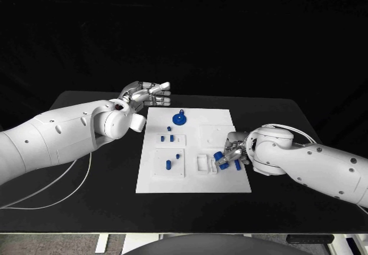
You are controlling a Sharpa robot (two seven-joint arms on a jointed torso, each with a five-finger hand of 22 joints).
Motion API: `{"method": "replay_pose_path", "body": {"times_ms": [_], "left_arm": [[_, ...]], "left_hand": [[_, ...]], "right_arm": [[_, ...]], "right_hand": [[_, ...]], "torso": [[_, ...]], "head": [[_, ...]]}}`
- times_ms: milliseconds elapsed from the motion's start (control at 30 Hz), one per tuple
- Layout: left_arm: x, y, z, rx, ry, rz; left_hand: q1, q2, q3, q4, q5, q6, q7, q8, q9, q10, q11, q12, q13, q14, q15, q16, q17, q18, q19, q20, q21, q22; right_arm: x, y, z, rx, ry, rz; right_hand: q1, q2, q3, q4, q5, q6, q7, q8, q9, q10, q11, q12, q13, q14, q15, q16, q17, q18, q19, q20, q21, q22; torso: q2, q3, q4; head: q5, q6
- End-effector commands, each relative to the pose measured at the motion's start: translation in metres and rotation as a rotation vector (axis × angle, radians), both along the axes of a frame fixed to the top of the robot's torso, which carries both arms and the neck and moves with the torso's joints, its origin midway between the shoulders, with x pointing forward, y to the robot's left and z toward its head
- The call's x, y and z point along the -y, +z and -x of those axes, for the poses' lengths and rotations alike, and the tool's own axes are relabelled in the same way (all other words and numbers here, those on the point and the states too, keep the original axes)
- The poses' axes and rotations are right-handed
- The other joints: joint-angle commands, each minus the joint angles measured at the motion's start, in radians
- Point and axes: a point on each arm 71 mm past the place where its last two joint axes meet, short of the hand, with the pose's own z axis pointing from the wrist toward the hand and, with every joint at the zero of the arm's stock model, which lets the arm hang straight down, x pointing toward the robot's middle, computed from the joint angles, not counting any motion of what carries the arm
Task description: Assemble the parts on the task board
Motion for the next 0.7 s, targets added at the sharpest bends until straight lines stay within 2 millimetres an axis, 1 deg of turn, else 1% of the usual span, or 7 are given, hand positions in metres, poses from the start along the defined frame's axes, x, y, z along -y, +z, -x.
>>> {"method": "replay_pose_path", "body": {"times_ms": [33,267,333,467,600,700], "left_arm": [[0.0022,0.0012,0.0004,-0.003,-0.017,0.012],[0.0023,0.001,0.0003,-0.006,-0.019,0.011],[0.0026,0.001,0.0003,-0.007,-0.02,0.01],[0.003,0.0009,0.0003,-0.008,-0.022,0.01],[0.0026,0.0008,0.0003,-0.009,-0.021,0.008],[0.0021,0.0008,0.0003,-0.009,-0.02,0.008]], "left_hand": [[-0.001,-0.005,0.0,0.003,-0.002,-0.008,0.002,0.001,0.001,-0.008,0.0,0.001,0.001,-0.006,0.003,-0.004,0.001,0.007,-0.003,0.001,-0.004,-0.001],[-0.001,-0.005,0.0,0.003,-0.002,-0.008,0.002,0.001,0.001,-0.008,0.0,0.001,0.001,-0.006,0.003,-0.004,0.001,0.007,-0.003,0.001,-0.004,-0.001],[-0.001,-0.005,0.0,0.003,-0.002,-0.008,0.002,0.001,0.001,-0.008,0.0,0.001,0.001,-0.006,0.003,-0.004,0.001,0.007,-0.003,0.001,-0.004,-0.001],[0.0,-0.006,0.001,0.005,-0.002,-0.009,0.001,0.001,0.001,-0.009,0.001,0.001,0.001,-0.007,0.003,-0.004,0.001,0.007,-0.003,0.001,-0.004,-0.001],[-0.001,-0.004,0.001,0.006,-0.002,-0.009,0.002,0.001,0.001,-0.009,0.001,0.001,0.001,-0.007,0.003,-0.004,0.001,0.007,-0.003,0.001,-0.004,-0.001],[-0.001,-0.004,0.001,0.006,-0.002,-0.009,0.002,0.001,0.001,-0.009,0.001,0.001,0.001,-0.007,0.003,-0.004,0.001,0.007,-0.003,0.001,-0.004,-0.001]], "right_arm": [[0.0139,-0.0175,0.0041,-0.038,-0.036,0.157],[0.0155,-0.0194,0.0034,-0.047,-0.027,0.182],[0.0157,-0.0202,0.0032,-0.05,-0.024,0.188],[0.0152,-0.0204,0.0026,-0.041,-0.029,0.184],[0.0148,-0.0196,0.0025,-0.032,-0.061,0.136],[0.0155,-0.0193,0.0033,-0.04,-0.099,0.078]], "right_hand": [[0.019,0.011,0.097,-0.103,-0.009,-0.003,0.006,-0.003,-0.496,-0.002,0.003,-0.002,-0.001,-0.002,0.007,-0.006,0.001,0.014,0.047,0.007,-0.005,0.001],[0.021,0.018,0.099,-0.107,-0.023,0.021,-0.001,-0.004,-0.494,-0.004,0.0,-0.004,-0.003,-0.002,0.005,-0.009,0.0,0.012,0.047,0.005,-0.009,0.002],[0.02,0.018,0.098,-0.107,-0.026,0.021,-0.001,-0.004,-0.495,-0.005,0.0,-0.005,-0.004,-0.002,0.005,-0.01,-0.001,0.012,0.046,0.005,-0.011,0.001],[0.021,0.021,0.099,-0.11,-0.025,0.024,-0.002,-0.003,-0.495,-0.004,-0.001,-0.005,-0.004,-0.002,0.005,-0.01,-0.001,0.011,0.047,0.005,-0.012,0.001],[0.015,0.024,0.114,-0.113,-0.011,0.038,-0.006,-0.004,-0.495,0.0,-0.004,0.002,-0.001,-0.001,0.002,-0.007,0.003,0.009,0.049,0.002,-0.007,0.004],[0.012,0.025,0.115,-0.111,-0.012,0.043,-0.008,-0.003,-0.494,0.0,-0.005,0.001,-0.002,-0.001,0.001,-0.007,0.003,0.01,0.05,0.001,-0.006,0.005]], "torso": [[0.001,0.0009,-0.0006],[0.001,0.001,-0.0013],[0.001,0.0005,-0.0011],[0.001,0.0013,0.0003],[0.0,0.0021,0.0001],[0.001,0.0027,0.0006]], "head": [[-0.002,-0.002],[-0.004,-0.003],[-0.005,-0.004],[-0.004,-0.004],[-0.003,-0.004],[-0.001,-0.004]]}}
